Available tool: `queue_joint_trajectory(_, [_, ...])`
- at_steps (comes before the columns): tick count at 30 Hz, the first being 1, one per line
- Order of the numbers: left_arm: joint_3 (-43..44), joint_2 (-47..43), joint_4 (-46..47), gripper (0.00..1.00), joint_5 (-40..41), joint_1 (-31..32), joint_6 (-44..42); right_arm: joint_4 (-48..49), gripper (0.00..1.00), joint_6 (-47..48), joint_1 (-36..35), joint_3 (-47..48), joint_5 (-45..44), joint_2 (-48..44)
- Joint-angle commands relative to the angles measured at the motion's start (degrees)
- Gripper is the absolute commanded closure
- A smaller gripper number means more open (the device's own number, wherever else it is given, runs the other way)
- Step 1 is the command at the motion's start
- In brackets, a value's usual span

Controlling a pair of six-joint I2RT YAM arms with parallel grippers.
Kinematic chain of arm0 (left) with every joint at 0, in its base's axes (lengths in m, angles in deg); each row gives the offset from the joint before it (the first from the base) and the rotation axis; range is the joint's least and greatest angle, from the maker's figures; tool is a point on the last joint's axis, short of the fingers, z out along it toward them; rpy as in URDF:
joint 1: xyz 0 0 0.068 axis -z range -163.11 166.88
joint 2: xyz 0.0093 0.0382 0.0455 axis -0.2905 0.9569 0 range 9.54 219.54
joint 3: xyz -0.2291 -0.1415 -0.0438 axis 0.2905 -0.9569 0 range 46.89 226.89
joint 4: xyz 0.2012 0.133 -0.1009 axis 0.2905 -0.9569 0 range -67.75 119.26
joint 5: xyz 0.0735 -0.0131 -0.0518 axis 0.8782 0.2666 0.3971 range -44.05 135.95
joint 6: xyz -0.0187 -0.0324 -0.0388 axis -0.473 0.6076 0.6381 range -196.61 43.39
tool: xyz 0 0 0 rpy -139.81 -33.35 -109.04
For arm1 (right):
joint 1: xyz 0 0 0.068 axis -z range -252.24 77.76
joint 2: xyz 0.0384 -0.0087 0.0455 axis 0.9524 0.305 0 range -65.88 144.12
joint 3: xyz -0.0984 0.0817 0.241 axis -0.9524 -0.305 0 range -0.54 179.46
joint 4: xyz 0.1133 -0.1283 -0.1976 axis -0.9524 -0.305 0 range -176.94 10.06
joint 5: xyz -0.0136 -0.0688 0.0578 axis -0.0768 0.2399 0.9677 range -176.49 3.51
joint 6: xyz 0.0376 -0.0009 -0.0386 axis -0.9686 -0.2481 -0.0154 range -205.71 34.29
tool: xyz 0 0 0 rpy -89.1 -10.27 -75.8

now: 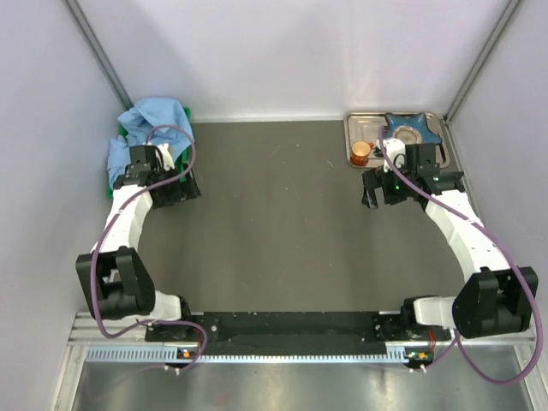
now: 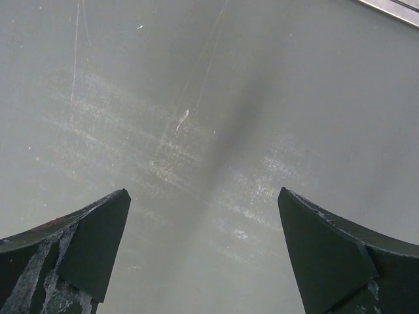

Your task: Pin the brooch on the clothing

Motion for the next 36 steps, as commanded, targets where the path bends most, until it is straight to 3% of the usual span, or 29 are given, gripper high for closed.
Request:
queue_joint_trajectory(1, [8.0, 1.5, 1.9, 0.01, 5.5, -0.3, 2.1, 1.5, 0.01, -1.2, -0.6, 4.2, 0.3, 0.2])
queue_joint_trajectory(5, [18.5, 6.7, 0.3, 0.01, 12.2, -0.6, -4.2, 2.0, 0.01, -0.3, -0.6, 5.3, -0.1, 0.2])
queue_joint_trajectory(11, [36.8, 22.2, -1.5, 0.01, 22.6, -2.7, -8.8, 1.8, 0.01, -0.3, -0.6, 4.2, 2.7, 0.0])
queue_joint_trajectory(15, [45.7, 31.6, 0.9, 0.01, 22.8, -6.0, -8.6, 1.6, 0.01, 0.0, -0.6, 3.5, 3.1, 0.0])
queue_joint_trajectory(22, [51.1, 43.5, 7.1, 0.01, 21.7, -8.2, -9.4, 0.1, 0.01, 0.2, -0.6, 4.2, 4.0, 1.8])
queue_joint_trajectory(31, [57.3, 55.8, 4.9, 0.02, 17.0, -8.4, -11.2, -0.5, 0.01, 0.7, -0.5, 4.9, 3.4, 2.5])
queue_joint_trajectory(34, [59.3, 57.8, 2.5, 0.06, 17.6, -8.4, -10.8, -0.5, 0.01, 0.7, -0.6, 5.0, 3.4, 2.4])
queue_joint_trajectory(36, [60.3, 57.9, 0.1, 0.21, 14.8, -8.5, -11.6, -0.6, 0.01, 0.9, -0.6, 5.0, 3.0, 2.3])
